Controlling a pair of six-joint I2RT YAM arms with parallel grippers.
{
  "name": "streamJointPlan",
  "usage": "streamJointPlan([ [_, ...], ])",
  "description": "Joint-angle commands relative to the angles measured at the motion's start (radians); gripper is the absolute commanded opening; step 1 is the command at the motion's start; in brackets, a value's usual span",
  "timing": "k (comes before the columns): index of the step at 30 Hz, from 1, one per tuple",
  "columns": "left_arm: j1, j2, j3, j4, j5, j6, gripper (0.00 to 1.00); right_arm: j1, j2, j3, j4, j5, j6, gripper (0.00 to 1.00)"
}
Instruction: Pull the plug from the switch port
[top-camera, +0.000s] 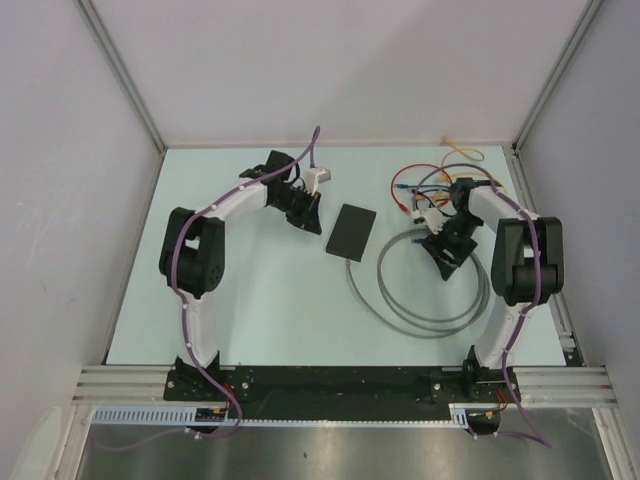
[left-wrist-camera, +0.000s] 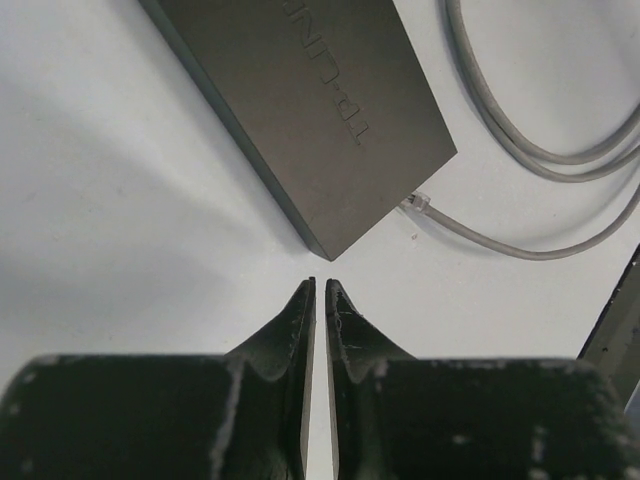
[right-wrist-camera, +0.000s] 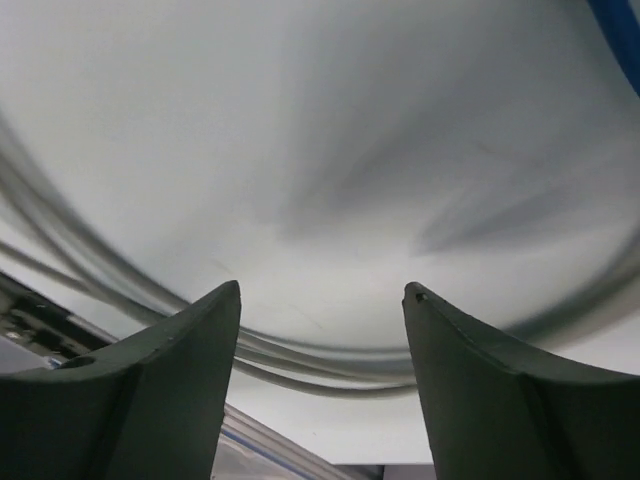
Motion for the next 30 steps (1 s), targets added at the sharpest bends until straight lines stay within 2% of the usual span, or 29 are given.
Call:
streamJointPlan([
  [1, 0.006, 0.022, 0.030, 0.024, 0.084, 0.040, 0.12, -0.148, 0.064, -0.001, 0.065, 0.167, -0.023, 0.65],
  [5, 0.006, 0.048, 0.058, -0.012, 0.078, 0.052, 0.13, -0.185, 0.124, 0.004, 0.205, 0.322, -0.048, 0.65],
  [13, 0.007, 0.025, 0.049, -0.020, 0.014, 0.060, 0.15, -0.186, 0.207, 0.111, 0.440, 0.435, 0.018, 0.75],
  [16, 0.014, 0.008, 0.035, -0.008, -0.011, 0.054, 0.17, -0.203, 0.219, 0.223, 0.403, 0.392, 0.084, 0.76],
  [18, 0.021, -0.009, 0.032, 0.003, -0.023, 0.055, 0.18, -0.215, 0.204, 0.318, 0.354, 0.285, 0.116, 0.79],
  [20, 0.033, -0.024, 0.040, 0.014, -0.041, 0.046, 0.18, -0.217, 0.163, 0.391, 0.267, 0.118, 0.162, 0.99],
  [23, 0.050, -0.041, 0.078, 0.021, -0.086, 0.017, 0.19, -0.199, 0.113, 0.464, 0.196, -0.045, 0.279, 1.00],
  [25, 0.058, -0.037, 0.151, -0.012, -0.132, -0.010, 0.29, -0.159, 0.095, 0.513, 0.201, -0.087, 0.336, 1.00],
  [26, 0.066, -0.035, 0.180, -0.028, -0.182, -0.017, 0.40, -0.140, 0.080, 0.518, 0.223, -0.087, 0.398, 1.00],
  [27, 0.069, -0.034, 0.232, -0.041, -0.218, -0.027, 0.71, -0.098, 0.067, 0.536, 0.257, -0.069, 0.420, 1.00],
  [28, 0.073, -0.030, 0.259, -0.069, -0.251, -0.030, 0.91, -0.082, 0.069, 0.557, 0.270, -0.031, 0.449, 1.00],
  [29, 0.083, -0.024, 0.318, -0.089, -0.279, -0.026, 0.99, -0.080, 0.076, 0.586, 0.282, -0.017, 0.483, 1.00],
  [30, 0.089, -0.003, 0.352, -0.110, -0.298, -0.011, 1.00, -0.048, 0.107, 0.623, 0.276, -0.018, 0.541, 1.00],
])
